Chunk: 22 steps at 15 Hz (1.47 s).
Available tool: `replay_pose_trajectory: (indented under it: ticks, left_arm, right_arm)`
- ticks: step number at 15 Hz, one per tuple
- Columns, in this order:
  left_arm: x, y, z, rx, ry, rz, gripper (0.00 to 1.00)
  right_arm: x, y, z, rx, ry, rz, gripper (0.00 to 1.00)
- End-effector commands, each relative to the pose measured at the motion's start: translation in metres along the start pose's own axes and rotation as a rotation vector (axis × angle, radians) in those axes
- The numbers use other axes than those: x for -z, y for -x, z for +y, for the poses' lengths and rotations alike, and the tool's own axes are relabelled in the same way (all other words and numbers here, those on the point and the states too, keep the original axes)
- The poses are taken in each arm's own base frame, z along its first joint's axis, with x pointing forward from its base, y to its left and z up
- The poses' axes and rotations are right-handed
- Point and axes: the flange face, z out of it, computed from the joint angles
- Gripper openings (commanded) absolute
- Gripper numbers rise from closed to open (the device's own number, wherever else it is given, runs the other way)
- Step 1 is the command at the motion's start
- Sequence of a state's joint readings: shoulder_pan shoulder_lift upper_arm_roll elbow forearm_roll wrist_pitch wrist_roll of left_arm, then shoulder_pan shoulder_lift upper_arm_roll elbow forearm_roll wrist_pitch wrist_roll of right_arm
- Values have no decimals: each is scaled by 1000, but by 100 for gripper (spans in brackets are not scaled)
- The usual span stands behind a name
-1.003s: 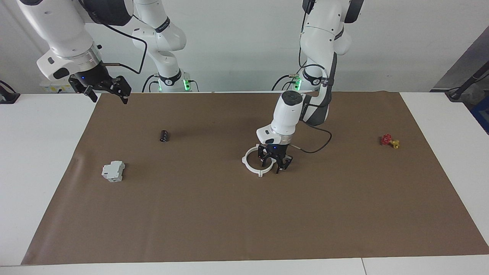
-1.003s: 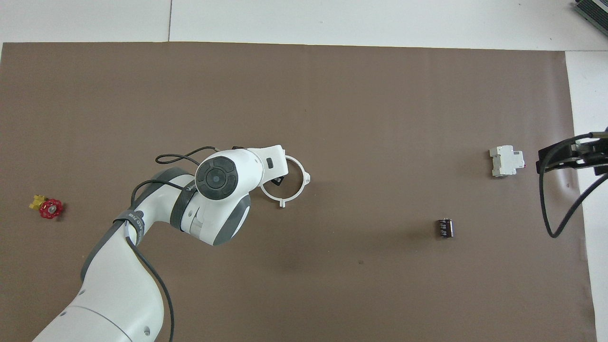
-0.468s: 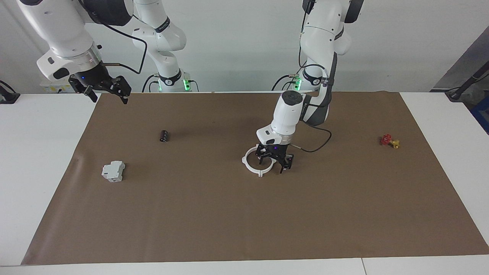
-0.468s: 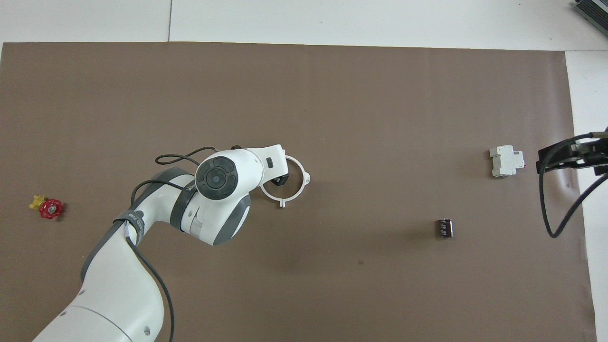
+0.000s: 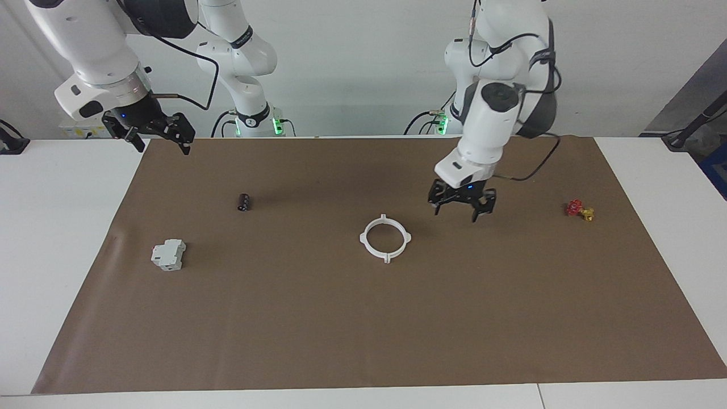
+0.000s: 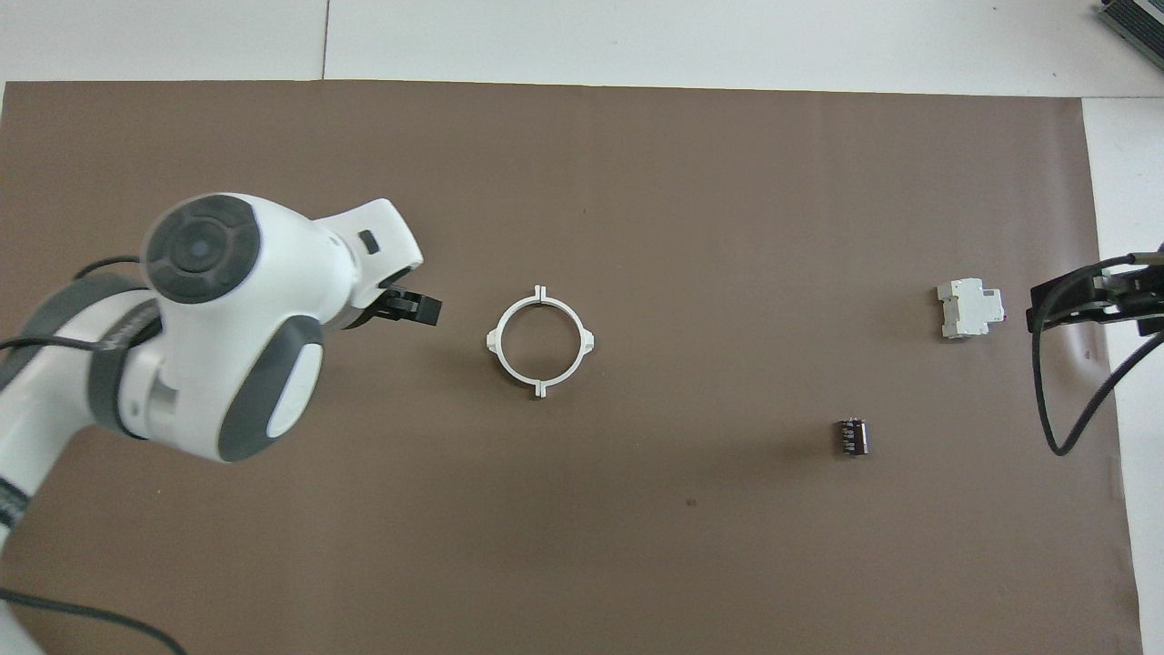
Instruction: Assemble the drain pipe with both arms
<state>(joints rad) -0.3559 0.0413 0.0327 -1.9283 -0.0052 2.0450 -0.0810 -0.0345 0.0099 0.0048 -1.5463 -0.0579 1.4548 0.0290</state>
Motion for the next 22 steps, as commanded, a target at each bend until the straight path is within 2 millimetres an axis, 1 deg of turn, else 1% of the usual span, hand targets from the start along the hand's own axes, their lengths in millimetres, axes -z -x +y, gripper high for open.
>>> replay_pose_trajectory:
  ticks: [1, 3, 4, 5, 6, 9, 11, 12, 13, 15, 16, 17, 18, 19, 22]
  left_arm:
    - [40, 20, -61, 125, -8, -12, 100]
    - [65, 32, -107, 211, -13, 20, 100]
    - [72, 38, -125, 246, -15, 25, 100]
    - [76, 42, -138, 272, -17, 16, 100]
    - [79, 45, -145, 287, -18, 16, 100]
    - [76, 52, -168, 324, -21, 15, 100]
    - [79, 52, -177, 329, -26, 26, 100]
    - [81, 53, -187, 335, -29, 35, 100]
    - [87, 53, -201, 359, -27, 36, 100]
    - [97, 51, -209, 371, -30, -7, 100]
    - [107, 45, -211, 370, -31, -19, 100]
    - [110, 42, -211, 368, -35, -42, 100]
    - [107, 39, -213, 352, -59, -72, 100]
    - [98, 37, -213, 311, -67, -96, 100]
    - [85, 42, -212, 163, -45, -115, 100]
  right_arm:
    - [3, 2, 1, -4, -22, -1, 100]
    - [3, 2, 1, -4, -22, -1, 100]
    - [3, 2, 1, -4, -22, -1, 100]
    - [3, 2, 1, -4, -22, -1, 100]
    - [3, 2, 2, -5, -22, -1, 100]
    - [3, 2, 1, -4, -22, -1, 100]
    - [3, 2, 2, -5, -22, -1, 100]
    - [3, 2, 2, -5, -22, -1, 100]
    - [3, 2, 2, -5, -22, -1, 100]
    - [3, 2, 2, -5, -22, -1, 100]
    - [3, 2, 1, -4, -22, -1, 100]
    - [3, 2, 1, -4, -22, -1, 100]
    - [3, 2, 2, -5, -22, -1, 100]
    - [3, 2, 2, -5, -22, -1, 100]
    - [3, 2, 2, -5, -22, -1, 100]
